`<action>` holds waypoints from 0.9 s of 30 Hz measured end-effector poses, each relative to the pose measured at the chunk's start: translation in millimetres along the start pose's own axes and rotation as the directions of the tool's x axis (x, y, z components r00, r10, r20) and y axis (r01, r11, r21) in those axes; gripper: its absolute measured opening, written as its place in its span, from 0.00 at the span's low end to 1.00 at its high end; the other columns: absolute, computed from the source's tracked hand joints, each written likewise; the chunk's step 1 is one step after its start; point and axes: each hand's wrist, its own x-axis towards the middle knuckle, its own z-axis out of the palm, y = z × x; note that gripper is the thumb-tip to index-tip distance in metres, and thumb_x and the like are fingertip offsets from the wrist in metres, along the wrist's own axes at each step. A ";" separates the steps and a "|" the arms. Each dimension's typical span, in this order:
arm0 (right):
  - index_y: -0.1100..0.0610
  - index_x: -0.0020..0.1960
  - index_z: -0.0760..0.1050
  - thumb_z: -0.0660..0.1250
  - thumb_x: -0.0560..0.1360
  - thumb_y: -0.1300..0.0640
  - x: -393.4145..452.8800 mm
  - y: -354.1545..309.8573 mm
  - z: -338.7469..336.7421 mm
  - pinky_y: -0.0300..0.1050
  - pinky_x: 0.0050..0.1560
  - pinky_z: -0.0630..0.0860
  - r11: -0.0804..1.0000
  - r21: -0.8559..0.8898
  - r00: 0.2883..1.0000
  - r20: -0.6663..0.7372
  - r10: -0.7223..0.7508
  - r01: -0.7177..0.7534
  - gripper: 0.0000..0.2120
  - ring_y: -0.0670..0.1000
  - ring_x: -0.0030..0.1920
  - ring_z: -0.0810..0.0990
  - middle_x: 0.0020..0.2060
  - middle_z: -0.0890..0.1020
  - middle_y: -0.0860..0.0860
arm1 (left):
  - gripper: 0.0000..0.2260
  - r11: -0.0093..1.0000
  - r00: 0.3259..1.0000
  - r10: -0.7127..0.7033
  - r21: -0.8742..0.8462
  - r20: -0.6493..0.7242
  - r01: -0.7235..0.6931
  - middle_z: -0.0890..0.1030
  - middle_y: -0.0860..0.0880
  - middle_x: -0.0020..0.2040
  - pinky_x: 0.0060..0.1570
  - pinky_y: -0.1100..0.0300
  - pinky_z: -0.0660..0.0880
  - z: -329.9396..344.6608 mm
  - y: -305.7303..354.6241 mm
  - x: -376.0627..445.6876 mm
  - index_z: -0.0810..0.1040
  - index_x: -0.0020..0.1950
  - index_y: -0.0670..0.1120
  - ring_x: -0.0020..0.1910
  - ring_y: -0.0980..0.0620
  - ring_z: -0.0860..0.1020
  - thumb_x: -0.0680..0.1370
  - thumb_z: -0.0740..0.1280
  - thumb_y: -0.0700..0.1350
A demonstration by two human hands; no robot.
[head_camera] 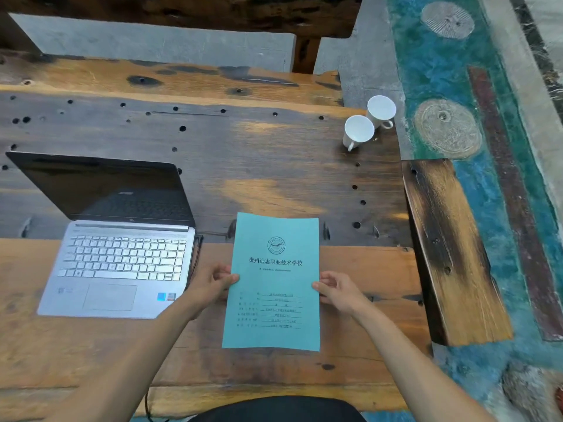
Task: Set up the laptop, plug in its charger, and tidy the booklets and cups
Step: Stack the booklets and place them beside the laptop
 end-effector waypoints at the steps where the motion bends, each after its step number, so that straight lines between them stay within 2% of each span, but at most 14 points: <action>1: 0.57 0.58 0.77 0.68 0.81 0.62 6.3 1.5 1.0 0.32 0.41 0.80 1.000 0.000 1.000 0.007 0.021 -0.021 0.07 0.41 0.47 0.82 0.54 0.83 0.54 | 0.09 1.000 1.000 -0.024 -0.013 -0.007 0.024 0.80 0.38 0.48 0.59 0.38 0.78 1.5 -4.3 5.6 0.78 0.56 0.40 0.53 0.35 0.83 0.78 0.72 0.41; 7: 0.55 0.56 0.79 0.69 0.80 0.62 31.0 9.5 6.6 0.33 0.42 0.80 0.995 0.041 0.995 -0.027 0.095 -0.093 0.06 0.45 0.50 0.83 0.51 0.84 0.53 | 0.09 0.994 0.993 -0.102 -0.035 -0.060 0.100 0.82 0.38 0.49 0.58 0.39 0.80 5.2 -21.9 23.1 0.78 0.57 0.40 0.55 0.36 0.83 0.78 0.72 0.39; 11: 0.56 0.55 0.82 0.71 0.78 0.62 35.7 16.0 6.3 0.35 0.44 0.82 0.988 0.101 0.990 -0.064 0.127 -0.120 0.06 0.48 0.53 0.84 0.52 0.85 0.54 | 0.11 0.998 0.992 -0.064 0.008 -0.106 0.065 0.83 0.43 0.50 0.58 0.40 0.80 5.3 -33.5 22.8 0.81 0.58 0.46 0.53 0.42 0.84 0.77 0.74 0.44; 15: 0.59 0.53 0.85 0.74 0.76 0.63 36.8 18.0 7.1 0.37 0.47 0.82 0.986 0.131 0.983 -0.133 0.123 -0.105 0.07 0.49 0.51 0.86 0.50 0.87 0.53 | 0.10 1.000 0.992 0.012 0.001 -0.126 -0.012 0.88 0.51 0.50 0.56 0.44 0.81 7.2 -37.8 16.5 0.87 0.52 0.57 0.51 0.49 0.86 0.72 0.75 0.52; 18: 0.58 0.54 0.85 0.75 0.75 0.62 37.4 17.2 8.8 0.35 0.47 0.81 0.989 0.093 0.979 -0.159 0.128 -0.114 0.08 0.45 0.49 0.85 0.46 0.88 0.47 | 0.14 0.999 0.992 0.039 0.020 -0.116 -0.037 0.88 0.52 0.52 0.55 0.42 0.82 8.1 -40.4 15.6 0.86 0.58 0.54 0.52 0.49 0.86 0.73 0.73 0.53; 21: 0.57 0.54 0.86 0.75 0.75 0.61 38.5 17.4 10.2 0.32 0.42 0.80 0.988 0.080 0.976 -0.162 0.147 -0.136 0.07 0.41 0.47 0.84 0.41 0.87 0.41 | 0.12 1.000 0.993 0.004 0.009 -0.118 -0.003 0.87 0.53 0.53 0.57 0.42 0.81 7.5 -41.1 17.4 0.85 0.60 0.52 0.53 0.51 0.85 0.76 0.73 0.49; 25: 0.56 0.52 0.86 0.75 0.75 0.60 40.4 18.5 10.2 0.42 0.49 0.83 0.990 0.006 0.970 -0.200 0.136 -0.138 0.06 0.48 0.51 0.86 0.44 0.88 0.44 | 0.09 0.999 0.989 0.031 0.023 -0.147 -0.028 0.87 0.54 0.52 0.56 0.46 0.82 10.6 -38.4 15.5 0.86 0.58 0.52 0.52 0.53 0.86 0.79 0.72 0.44; 27: 0.54 0.50 0.87 0.75 0.76 0.57 39.6 17.9 10.0 0.49 0.53 0.84 0.987 -0.094 0.973 -0.202 0.111 -0.132 0.04 0.50 0.52 0.86 0.44 0.89 0.45 | 0.08 0.999 0.987 0.043 0.032 -0.153 -0.038 0.87 0.54 0.52 0.56 0.46 0.82 11.2 -37.6 14.8 0.86 0.56 0.52 0.52 0.52 0.85 0.79 0.72 0.44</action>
